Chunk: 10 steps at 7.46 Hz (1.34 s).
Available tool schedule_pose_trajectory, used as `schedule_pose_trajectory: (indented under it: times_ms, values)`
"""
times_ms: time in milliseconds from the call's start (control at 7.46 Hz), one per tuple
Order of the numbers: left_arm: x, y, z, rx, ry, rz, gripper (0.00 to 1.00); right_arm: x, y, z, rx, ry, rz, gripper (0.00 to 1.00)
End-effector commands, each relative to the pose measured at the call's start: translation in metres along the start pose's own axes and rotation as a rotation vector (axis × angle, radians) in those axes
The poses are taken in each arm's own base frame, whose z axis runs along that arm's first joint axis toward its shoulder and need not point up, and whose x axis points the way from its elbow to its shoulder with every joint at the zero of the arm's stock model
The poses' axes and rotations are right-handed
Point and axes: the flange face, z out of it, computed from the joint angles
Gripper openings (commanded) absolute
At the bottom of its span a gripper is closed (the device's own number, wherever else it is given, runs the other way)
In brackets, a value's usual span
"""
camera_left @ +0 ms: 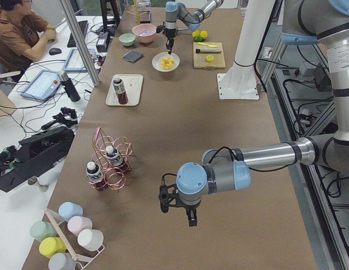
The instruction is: Place donut on tray
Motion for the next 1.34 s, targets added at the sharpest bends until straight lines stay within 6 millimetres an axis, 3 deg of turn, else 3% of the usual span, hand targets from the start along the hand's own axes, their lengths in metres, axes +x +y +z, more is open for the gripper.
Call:
schedule_pose_trajectory:
  times_ms: [0, 268, 402, 938, 1206]
  values:
    - [-0.002, 0.006, 0.003, -0.005, 0.002, -0.005, 0.98, -0.11, -0.053, 0.022, 0.042, -0.03, 0.242, 0.0]
    - [-0.004, 0.011, 0.004, -0.008, 0.003, -0.008, 0.98, -0.177, -0.08, 0.036, 0.079, -0.025, 0.365, 0.0]
    - [-0.004, 0.011, 0.004, -0.008, 0.003, -0.008, 0.98, -0.198, -0.088, 0.04, 0.081, -0.024, 0.379, 0.0]
    - [-0.005, 0.012, 0.005, -0.008, -0.002, -0.009, 0.98, -0.242, -0.125, 0.071, 0.13, 0.0, 0.463, 0.0]
    - [-0.006, 0.012, 0.005, -0.008, -0.002, -0.009, 0.98, -0.249, -0.134, 0.076, 0.172, 0.013, 0.509, 0.0]
